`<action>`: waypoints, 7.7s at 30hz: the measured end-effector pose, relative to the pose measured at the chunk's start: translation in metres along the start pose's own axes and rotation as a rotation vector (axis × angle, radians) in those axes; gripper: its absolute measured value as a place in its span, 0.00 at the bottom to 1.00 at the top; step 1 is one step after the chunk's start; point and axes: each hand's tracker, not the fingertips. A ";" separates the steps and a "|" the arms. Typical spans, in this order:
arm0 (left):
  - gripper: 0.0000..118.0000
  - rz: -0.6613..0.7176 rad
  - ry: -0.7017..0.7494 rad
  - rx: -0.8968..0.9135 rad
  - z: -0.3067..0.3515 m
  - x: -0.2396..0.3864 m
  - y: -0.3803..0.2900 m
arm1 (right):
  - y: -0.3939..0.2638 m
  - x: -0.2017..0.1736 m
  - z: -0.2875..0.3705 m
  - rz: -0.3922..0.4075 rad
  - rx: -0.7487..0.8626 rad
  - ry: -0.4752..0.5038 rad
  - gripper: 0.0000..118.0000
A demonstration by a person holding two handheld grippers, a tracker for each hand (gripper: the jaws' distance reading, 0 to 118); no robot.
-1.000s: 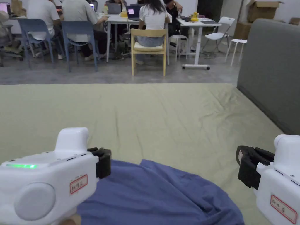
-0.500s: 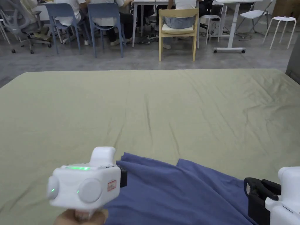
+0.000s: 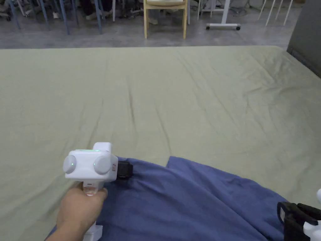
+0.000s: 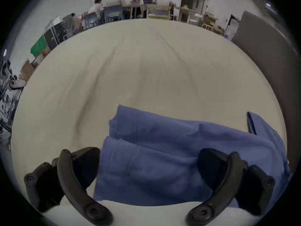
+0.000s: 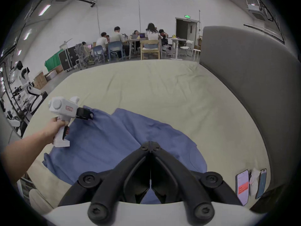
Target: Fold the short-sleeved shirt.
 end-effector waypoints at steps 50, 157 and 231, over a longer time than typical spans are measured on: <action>0.02 0.495 -0.305 0.762 0.441 -0.159 0.068 | 0.281 0.024 0.069 0.142 0.162 0.011 0.14; 0.09 0.369 -0.062 0.195 0.288 -0.077 -0.252 | 0.046 0.036 -0.224 0.234 -0.490 0.048 0.98; 0.09 0.294 0.023 0.387 0.284 -0.132 0.129 | 0.325 0.012 -0.086 0.286 0.087 -0.086 0.03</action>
